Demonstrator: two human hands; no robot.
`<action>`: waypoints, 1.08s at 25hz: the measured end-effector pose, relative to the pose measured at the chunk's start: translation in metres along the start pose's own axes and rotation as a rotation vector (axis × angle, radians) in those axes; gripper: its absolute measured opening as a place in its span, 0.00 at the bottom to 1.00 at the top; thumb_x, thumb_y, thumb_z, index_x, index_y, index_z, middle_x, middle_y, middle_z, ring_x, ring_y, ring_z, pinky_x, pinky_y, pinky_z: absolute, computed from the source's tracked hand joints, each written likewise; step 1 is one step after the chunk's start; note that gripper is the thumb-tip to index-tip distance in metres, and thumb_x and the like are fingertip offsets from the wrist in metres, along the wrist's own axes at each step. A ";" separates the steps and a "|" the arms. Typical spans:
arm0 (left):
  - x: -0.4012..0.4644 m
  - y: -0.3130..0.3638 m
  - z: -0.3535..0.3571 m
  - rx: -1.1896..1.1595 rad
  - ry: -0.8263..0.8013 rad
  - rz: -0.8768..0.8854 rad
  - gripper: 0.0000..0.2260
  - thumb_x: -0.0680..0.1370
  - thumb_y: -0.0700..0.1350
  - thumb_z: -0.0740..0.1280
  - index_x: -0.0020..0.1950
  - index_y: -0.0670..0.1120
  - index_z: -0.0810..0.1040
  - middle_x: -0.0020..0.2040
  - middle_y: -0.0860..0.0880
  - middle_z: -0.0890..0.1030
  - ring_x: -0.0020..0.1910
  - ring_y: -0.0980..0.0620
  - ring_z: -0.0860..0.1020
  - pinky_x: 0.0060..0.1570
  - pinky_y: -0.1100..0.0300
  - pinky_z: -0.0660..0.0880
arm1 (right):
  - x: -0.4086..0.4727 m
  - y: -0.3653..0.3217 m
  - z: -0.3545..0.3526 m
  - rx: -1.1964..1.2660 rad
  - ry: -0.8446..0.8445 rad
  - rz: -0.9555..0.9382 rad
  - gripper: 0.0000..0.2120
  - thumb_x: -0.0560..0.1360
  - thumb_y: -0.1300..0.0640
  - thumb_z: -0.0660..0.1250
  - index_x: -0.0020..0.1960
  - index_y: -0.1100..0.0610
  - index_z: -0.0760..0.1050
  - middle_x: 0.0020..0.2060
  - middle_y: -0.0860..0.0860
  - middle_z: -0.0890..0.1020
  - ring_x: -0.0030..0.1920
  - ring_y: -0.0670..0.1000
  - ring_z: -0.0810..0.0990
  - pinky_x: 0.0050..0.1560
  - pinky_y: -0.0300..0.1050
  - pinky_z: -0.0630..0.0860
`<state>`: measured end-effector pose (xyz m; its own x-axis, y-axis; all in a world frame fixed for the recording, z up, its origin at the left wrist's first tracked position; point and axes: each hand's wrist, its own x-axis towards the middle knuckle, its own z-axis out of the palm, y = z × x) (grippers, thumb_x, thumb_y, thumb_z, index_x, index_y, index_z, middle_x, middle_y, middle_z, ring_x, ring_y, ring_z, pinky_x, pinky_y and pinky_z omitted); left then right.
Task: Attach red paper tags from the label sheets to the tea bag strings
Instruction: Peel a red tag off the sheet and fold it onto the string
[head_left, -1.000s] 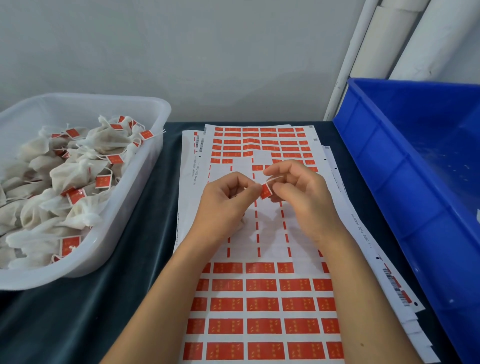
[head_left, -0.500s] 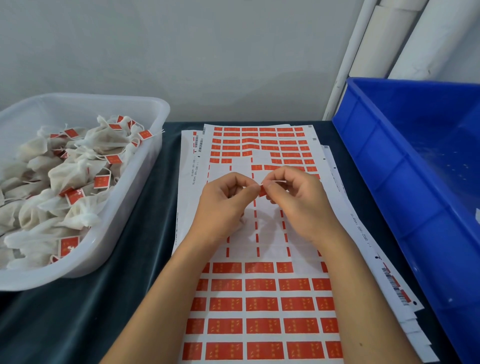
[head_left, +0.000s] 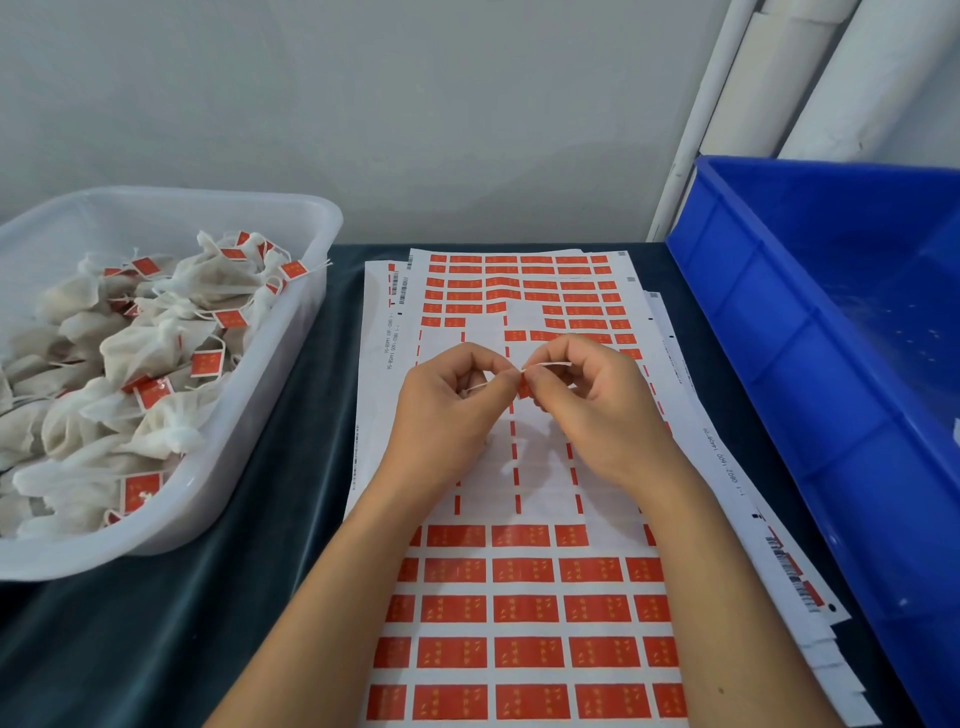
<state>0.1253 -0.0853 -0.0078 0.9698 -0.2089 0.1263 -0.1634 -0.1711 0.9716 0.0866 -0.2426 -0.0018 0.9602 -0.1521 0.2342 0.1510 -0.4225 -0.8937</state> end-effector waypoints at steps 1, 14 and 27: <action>0.000 0.000 0.001 0.024 0.004 0.004 0.06 0.79 0.48 0.72 0.44 0.58 0.84 0.32 0.51 0.80 0.32 0.50 0.75 0.36 0.52 0.80 | 0.000 0.001 0.000 -0.016 0.010 -0.007 0.03 0.82 0.54 0.68 0.50 0.47 0.80 0.43 0.40 0.83 0.49 0.42 0.82 0.49 0.37 0.80; -0.002 0.000 0.003 0.039 -0.061 0.046 0.06 0.82 0.45 0.70 0.46 0.52 0.82 0.31 0.58 0.77 0.28 0.59 0.72 0.31 0.68 0.72 | 0.001 0.002 0.002 -0.051 -0.019 -0.036 0.05 0.81 0.57 0.68 0.49 0.47 0.77 0.42 0.39 0.81 0.49 0.42 0.82 0.45 0.32 0.78; -0.003 0.003 0.001 -0.004 0.008 -0.025 0.07 0.81 0.40 0.68 0.45 0.49 0.82 0.39 0.47 0.82 0.36 0.49 0.78 0.42 0.47 0.81 | 0.002 0.003 -0.001 -0.015 0.009 0.013 0.06 0.82 0.54 0.67 0.56 0.45 0.81 0.44 0.37 0.83 0.51 0.39 0.82 0.49 0.36 0.80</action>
<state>0.1221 -0.0864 -0.0054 0.9750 -0.1967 0.1032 -0.1380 -0.1724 0.9753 0.0888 -0.2447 -0.0037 0.9599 -0.1655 0.2263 0.1352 -0.4338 -0.8908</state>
